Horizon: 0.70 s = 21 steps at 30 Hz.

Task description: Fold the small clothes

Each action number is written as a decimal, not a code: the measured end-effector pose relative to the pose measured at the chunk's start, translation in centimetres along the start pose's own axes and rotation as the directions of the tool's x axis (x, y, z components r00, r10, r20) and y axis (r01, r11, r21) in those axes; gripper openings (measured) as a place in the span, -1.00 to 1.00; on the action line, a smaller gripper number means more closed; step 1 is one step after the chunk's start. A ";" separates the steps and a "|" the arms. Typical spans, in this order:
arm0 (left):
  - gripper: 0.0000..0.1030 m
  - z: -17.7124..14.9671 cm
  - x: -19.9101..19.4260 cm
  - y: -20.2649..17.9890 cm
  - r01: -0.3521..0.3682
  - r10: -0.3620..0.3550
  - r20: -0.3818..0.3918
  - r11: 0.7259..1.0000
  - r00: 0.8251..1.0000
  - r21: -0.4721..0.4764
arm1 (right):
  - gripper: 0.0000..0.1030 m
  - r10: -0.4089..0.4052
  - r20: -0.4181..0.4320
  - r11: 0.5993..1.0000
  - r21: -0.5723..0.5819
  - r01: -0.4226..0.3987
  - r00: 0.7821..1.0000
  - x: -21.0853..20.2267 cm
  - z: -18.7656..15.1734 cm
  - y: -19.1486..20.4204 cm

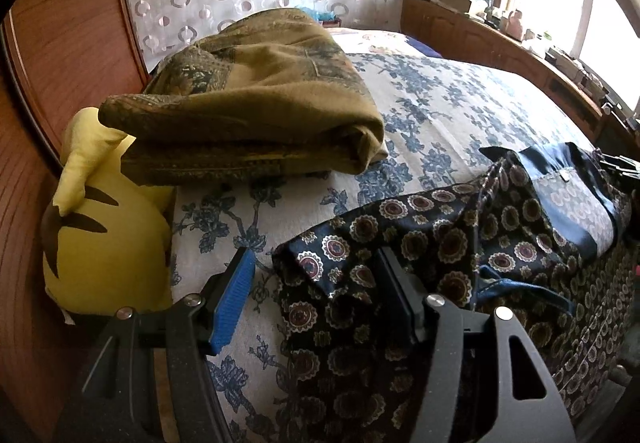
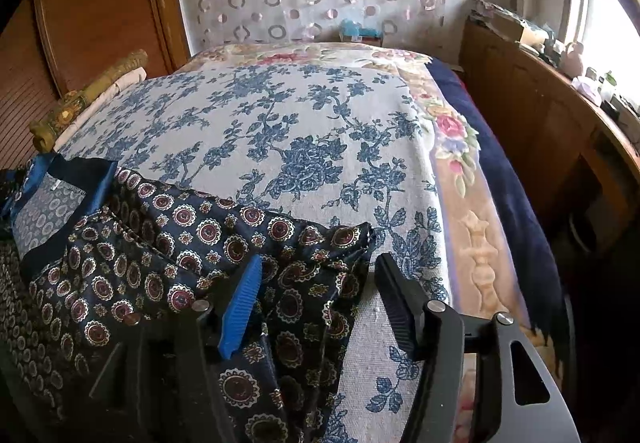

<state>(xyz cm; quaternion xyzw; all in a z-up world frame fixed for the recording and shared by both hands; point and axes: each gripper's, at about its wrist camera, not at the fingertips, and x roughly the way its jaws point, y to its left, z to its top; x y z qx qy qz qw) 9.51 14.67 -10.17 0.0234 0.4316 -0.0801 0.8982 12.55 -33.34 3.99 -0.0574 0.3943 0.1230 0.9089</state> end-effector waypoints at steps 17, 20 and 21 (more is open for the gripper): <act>-0.82 0.0 -0.5 -1.4 0.074 -0.073 -0.011 0.997 0.997 0.038 | -0.70 0.085 -0.014 0.993 -0.078 -0.086 0.996 0.0 0.0 1.8; -0.85 0.0 -2.2 -2.2 0.067 -0.069 0.045 0.996 0.997 0.052 | -0.85 0.106 -0.019 0.989 -0.106 -0.107 0.994 -0.1 -0.3 2.4; -0.85 0.1 -3.0 -2.3 0.072 -0.075 0.070 0.996 0.995 0.050 | -0.87 0.116 -0.013 0.987 -0.108 -0.117 0.993 -0.4 -0.3 2.6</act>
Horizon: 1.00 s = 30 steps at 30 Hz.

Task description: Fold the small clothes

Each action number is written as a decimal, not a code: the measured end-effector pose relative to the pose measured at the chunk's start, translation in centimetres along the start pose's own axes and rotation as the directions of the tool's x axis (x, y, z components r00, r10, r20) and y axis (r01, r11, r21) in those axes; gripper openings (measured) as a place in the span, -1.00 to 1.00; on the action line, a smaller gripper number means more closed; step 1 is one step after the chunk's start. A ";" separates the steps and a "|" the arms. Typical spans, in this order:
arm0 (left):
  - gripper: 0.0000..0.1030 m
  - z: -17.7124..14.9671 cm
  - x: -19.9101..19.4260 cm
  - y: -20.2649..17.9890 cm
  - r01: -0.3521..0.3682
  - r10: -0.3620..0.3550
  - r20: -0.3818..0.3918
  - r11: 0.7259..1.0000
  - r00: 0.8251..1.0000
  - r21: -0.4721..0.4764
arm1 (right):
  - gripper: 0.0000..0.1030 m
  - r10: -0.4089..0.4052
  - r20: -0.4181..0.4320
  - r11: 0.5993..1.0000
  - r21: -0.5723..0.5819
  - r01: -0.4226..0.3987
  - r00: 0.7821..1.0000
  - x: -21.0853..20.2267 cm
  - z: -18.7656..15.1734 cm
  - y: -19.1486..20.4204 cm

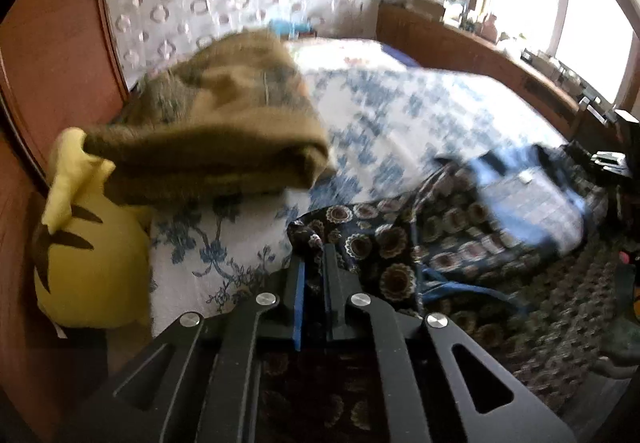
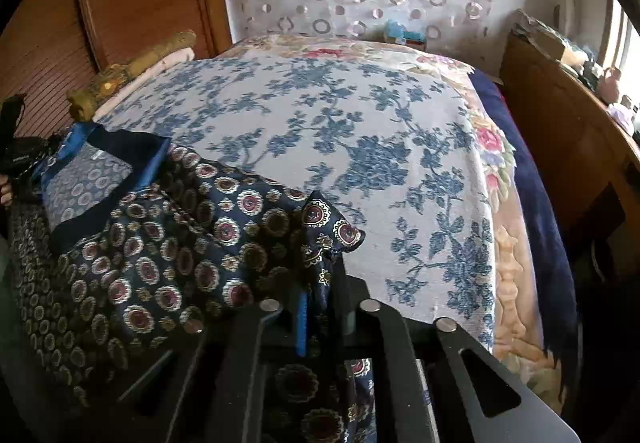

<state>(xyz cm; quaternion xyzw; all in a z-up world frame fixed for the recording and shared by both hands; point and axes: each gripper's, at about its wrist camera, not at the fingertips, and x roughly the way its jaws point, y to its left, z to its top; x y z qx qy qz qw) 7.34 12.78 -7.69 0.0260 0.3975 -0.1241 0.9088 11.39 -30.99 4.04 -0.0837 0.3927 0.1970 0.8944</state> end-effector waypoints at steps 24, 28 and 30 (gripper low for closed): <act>-0.87 14.2 -6.0 1.9 -0.114 0.135 0.346 0.990 0.928 -0.079 | -0.90 -0.141 0.372 0.987 -0.021 0.160 0.918 -11.8 11.2 0.0; -0.87 14.7 -3.0 2.9 -0.130 0.156 0.305 0.986 0.940 -0.102 | -0.90 -0.170 0.311 0.984 0.006 0.177 0.935 -7.9 12.4 0.0; -0.87 14.8 -1.7 3.1 -0.149 0.173 0.282 0.983 0.944 -0.103 | -0.90 -0.166 0.292 0.986 0.022 0.167 0.942 -6.7 12.4 0.0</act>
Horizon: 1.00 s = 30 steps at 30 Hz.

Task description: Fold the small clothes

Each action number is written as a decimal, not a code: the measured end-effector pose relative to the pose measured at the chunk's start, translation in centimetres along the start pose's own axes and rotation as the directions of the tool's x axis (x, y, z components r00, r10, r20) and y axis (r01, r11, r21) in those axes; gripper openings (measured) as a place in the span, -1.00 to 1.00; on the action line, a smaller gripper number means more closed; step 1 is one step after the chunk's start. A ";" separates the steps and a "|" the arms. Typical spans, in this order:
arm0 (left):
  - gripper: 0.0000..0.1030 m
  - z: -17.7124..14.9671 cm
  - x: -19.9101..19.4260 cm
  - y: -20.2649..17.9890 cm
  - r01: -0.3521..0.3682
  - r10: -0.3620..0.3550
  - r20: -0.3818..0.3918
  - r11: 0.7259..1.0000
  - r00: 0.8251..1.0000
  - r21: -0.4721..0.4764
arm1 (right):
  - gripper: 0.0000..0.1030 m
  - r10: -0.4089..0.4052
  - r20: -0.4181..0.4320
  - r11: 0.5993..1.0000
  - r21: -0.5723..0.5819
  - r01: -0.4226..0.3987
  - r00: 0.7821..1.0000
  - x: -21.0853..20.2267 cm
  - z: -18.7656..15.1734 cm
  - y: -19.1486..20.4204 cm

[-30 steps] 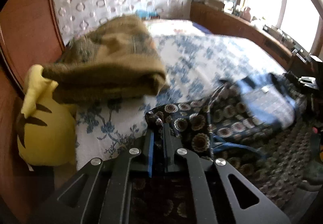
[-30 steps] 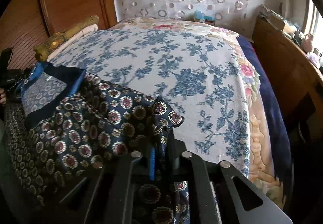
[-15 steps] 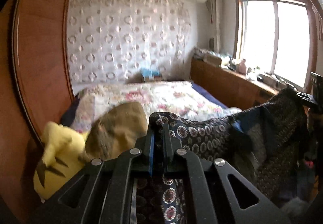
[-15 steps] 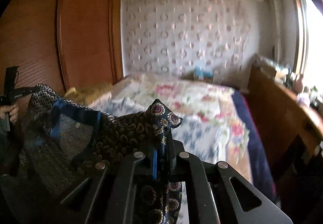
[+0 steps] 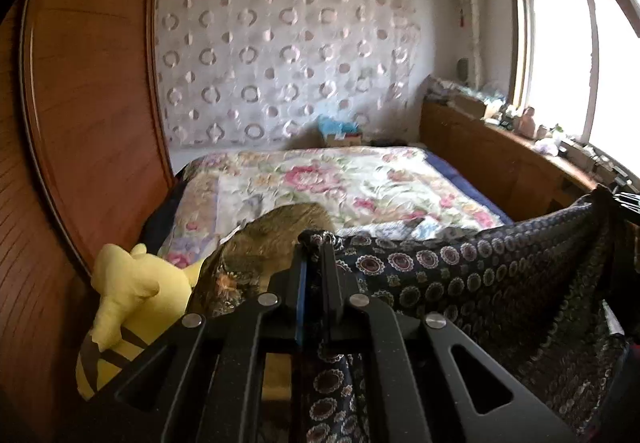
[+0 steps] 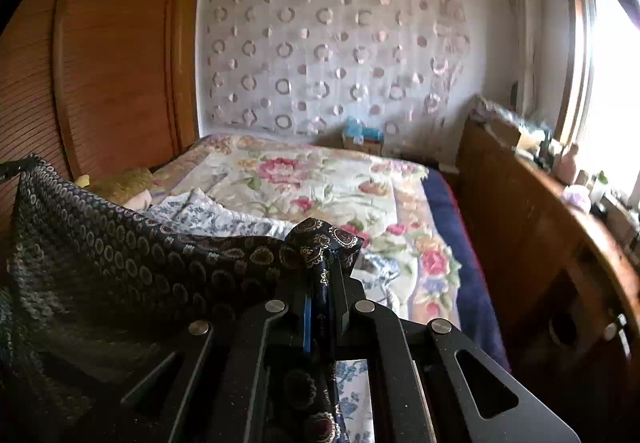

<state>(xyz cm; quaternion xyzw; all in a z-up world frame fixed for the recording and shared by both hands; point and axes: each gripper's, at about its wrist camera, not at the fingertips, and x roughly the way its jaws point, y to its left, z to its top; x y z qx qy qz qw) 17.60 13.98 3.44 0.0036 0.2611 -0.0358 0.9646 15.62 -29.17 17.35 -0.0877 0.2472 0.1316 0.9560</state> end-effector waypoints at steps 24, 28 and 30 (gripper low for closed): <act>0.43 -8.5 -2.4 -0.9 0.026 -0.024 -0.062 0.999 0.998 0.022 | -0.05 0.077 -0.164 0.997 0.037 -0.072 0.983 2.3 -1.6 3.8; 0.43 -9.8 -3.2 -1.5 0.028 -0.027 -0.072 1.000 0.997 0.013 | -0.05 0.130 -0.172 0.991 0.034 -0.126 0.977 1.9 -2.8 5.3; 0.43 -10.5 -3.6 -1.7 0.030 -0.029 -0.079 0.999 0.996 0.014 | -0.05 0.155 -0.176 0.988 0.043 -0.150 0.972 1.9 -3.2 5.6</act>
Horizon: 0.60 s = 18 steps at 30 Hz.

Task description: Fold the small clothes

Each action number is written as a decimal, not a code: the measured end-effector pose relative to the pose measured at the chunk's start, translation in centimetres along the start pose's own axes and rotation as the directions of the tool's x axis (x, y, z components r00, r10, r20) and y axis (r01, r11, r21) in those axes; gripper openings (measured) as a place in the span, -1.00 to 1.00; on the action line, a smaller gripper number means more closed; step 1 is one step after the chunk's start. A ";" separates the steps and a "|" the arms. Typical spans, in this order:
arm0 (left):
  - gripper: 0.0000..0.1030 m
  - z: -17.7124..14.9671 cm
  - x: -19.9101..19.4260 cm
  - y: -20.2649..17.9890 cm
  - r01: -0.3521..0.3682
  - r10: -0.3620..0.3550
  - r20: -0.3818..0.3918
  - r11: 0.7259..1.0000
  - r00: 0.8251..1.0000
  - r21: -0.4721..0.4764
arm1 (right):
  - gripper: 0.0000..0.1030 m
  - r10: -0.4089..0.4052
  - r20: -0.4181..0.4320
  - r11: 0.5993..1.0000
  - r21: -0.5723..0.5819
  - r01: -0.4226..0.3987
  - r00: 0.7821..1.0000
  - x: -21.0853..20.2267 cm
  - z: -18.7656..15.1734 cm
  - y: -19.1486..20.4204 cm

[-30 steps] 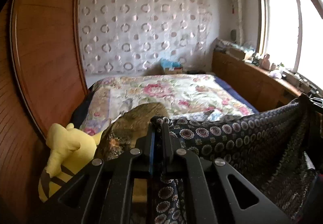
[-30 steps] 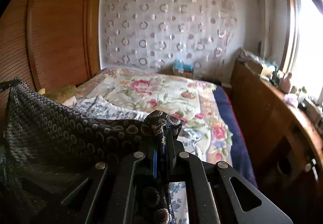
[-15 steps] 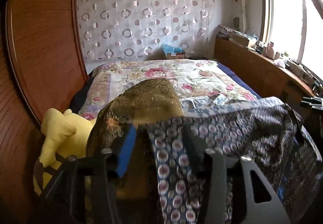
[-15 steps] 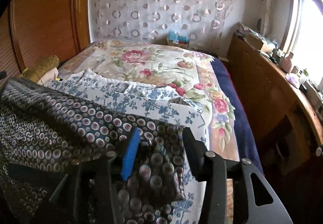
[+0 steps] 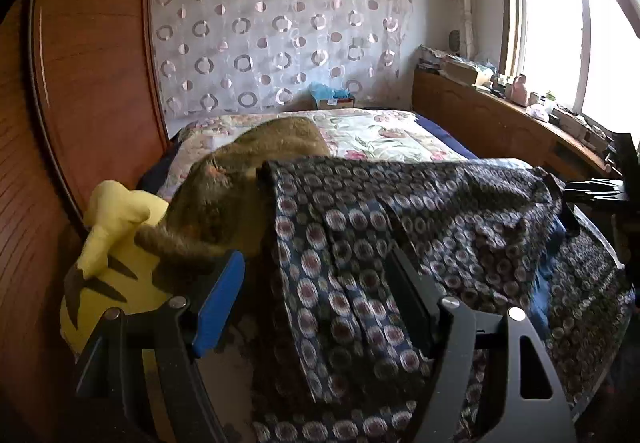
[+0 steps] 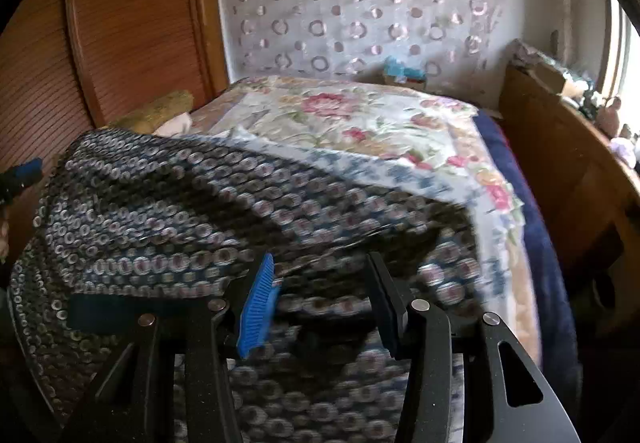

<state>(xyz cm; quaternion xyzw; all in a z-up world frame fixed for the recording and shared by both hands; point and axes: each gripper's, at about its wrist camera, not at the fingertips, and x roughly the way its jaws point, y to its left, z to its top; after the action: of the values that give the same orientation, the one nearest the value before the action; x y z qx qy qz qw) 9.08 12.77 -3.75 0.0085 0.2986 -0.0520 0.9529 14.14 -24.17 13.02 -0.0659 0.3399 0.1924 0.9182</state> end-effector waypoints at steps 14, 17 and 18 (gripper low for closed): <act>0.43 -3.9 -0.2 -0.4 0.006 -0.009 -0.056 0.999 0.998 -0.045 | -0.05 0.089 -0.093 0.996 0.040 -0.086 0.992 1.1 -2.0 0.1; 0.43 -4.5 0.1 -0.3 -0.002 -0.002 -0.071 0.999 0.997 -0.050 | -0.05 0.118 -0.100 0.992 0.053 -0.113 0.988 1.7 -2.0 -0.4; 0.43 -4.6 0.1 -0.3 -0.002 -0.002 -0.071 0.999 0.997 -0.051 | -0.06 0.130 -0.102 0.991 0.051 -0.125 0.986 1.6 -2.1 -0.4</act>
<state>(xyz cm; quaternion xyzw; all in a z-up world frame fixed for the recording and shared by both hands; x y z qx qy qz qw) 6.55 12.64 -7.59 -0.0140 0.3336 -0.0441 0.9416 14.14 -24.52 10.37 -0.0338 0.3953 0.2396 0.8861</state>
